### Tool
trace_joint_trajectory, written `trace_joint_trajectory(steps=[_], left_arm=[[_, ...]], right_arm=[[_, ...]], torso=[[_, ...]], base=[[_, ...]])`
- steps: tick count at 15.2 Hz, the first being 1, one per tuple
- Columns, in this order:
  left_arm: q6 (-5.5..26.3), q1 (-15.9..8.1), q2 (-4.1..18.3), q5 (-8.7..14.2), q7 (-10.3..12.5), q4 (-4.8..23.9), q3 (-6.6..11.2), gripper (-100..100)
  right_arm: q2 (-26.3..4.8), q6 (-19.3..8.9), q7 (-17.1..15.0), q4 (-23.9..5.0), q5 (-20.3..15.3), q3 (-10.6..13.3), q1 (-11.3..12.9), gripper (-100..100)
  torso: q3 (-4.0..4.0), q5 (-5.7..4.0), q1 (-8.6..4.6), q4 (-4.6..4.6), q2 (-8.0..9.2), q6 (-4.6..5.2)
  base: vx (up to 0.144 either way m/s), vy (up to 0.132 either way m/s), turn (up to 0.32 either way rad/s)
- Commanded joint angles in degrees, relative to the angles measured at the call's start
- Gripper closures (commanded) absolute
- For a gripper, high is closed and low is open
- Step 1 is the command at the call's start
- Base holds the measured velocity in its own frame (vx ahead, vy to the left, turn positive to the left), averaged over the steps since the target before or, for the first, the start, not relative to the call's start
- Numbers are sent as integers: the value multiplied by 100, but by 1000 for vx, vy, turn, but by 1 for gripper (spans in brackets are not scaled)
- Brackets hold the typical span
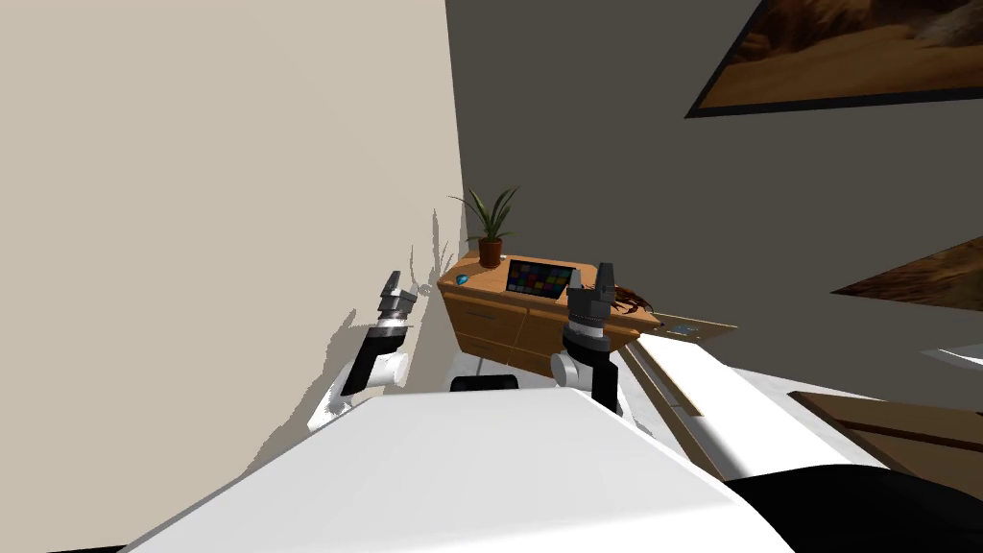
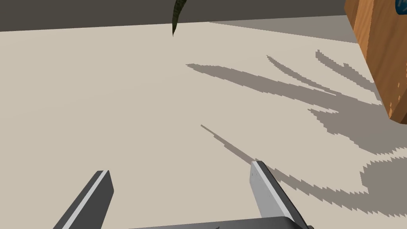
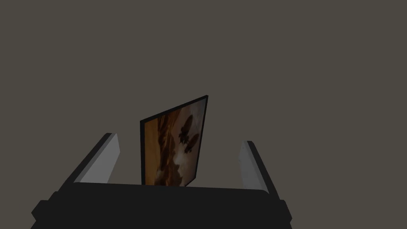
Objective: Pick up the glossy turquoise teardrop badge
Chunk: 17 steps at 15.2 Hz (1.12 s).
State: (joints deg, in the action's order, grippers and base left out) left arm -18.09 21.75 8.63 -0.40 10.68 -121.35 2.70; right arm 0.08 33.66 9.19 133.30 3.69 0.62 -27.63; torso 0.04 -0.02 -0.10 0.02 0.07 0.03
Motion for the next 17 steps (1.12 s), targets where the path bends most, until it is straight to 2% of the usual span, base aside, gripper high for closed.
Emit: trace_joint_trajectory(steps=[1,2,4,5,7,8,9,10,12,13,15,16,17], left_arm=[[195,-150,151,-3,127,120,51,-100],[372,-350,304,-24,259,281,100,-100],[448,-379,304,-24,259,281,100,-100],[642,-625,452,-47,402,459,156,-100],[724,-625,452,-47,402,459,156,-100],[939,-876,593,-71,555,653,217,-100],[1023,-885,593,-71,555,653,217,-100],[1156,-1106,727,-97,717,864,285,-100],[1342,-1157,727,-97,717,864,285,-100],[1472,-1386,856,-124,888,1089,359,-100],[1683,-1440,856,-124,888,1089,359,-100],[1866,-1655,979,-153,1066,1292,439,-100],[1977,-1733,979,-153,1066,1328,439,-100]], right_arm=[[0,0,0,0,0,0,0,0],[0,0,0,0,0,0,0,0],[0,0,0,0,0,0,0,0],[0,0,0,0,0,0,-1,0],[0,0,0,0,0,0,0,0],[0,0,0,0,0,0,-1,0],[0,0,0,0,0,0,0,0],[0,0,0,0,0,0,0,0],[0,0,0,0,0,0,0,0],[0,0,0,0,0,0,-1,0],[0,0,0,0,0,0,0,0],[0,0,0,0,0,0,0,0],[0,0,0,0,0,0,0,0]], torso=[[0,0,0,0,0,0],[0,0,0,0,1,-1],[0,0,0,0,-1,-1],[-1,0,2,0,-2,-3],[-1,0,1,-1,-3,-1],[-2,0,3,-1,-3,-2],[-2,0,2,-1,-4,0],[-2,1,2,-1,-3,-1],[-2,0,1,-1,-3,-1],[-2,0,2,-1,-3,-3],[-1,0,2,0,-2,-1],[-1,1,4,-1,-3,-2],[-2,1,3,-1,-3,0]], base=[[-23,-26,-71],[-23,-29,-90],[-17,-24,-47],[-14,-23,-60],[-12,-21,-54],[-15,-24,-74],[-17,-23,-85],[-17,-27,-122],[-14,-23,-66],[-17,-23,-84],[-15,-17,-69],[-15,-21,-104],[-15,-22,-107]])
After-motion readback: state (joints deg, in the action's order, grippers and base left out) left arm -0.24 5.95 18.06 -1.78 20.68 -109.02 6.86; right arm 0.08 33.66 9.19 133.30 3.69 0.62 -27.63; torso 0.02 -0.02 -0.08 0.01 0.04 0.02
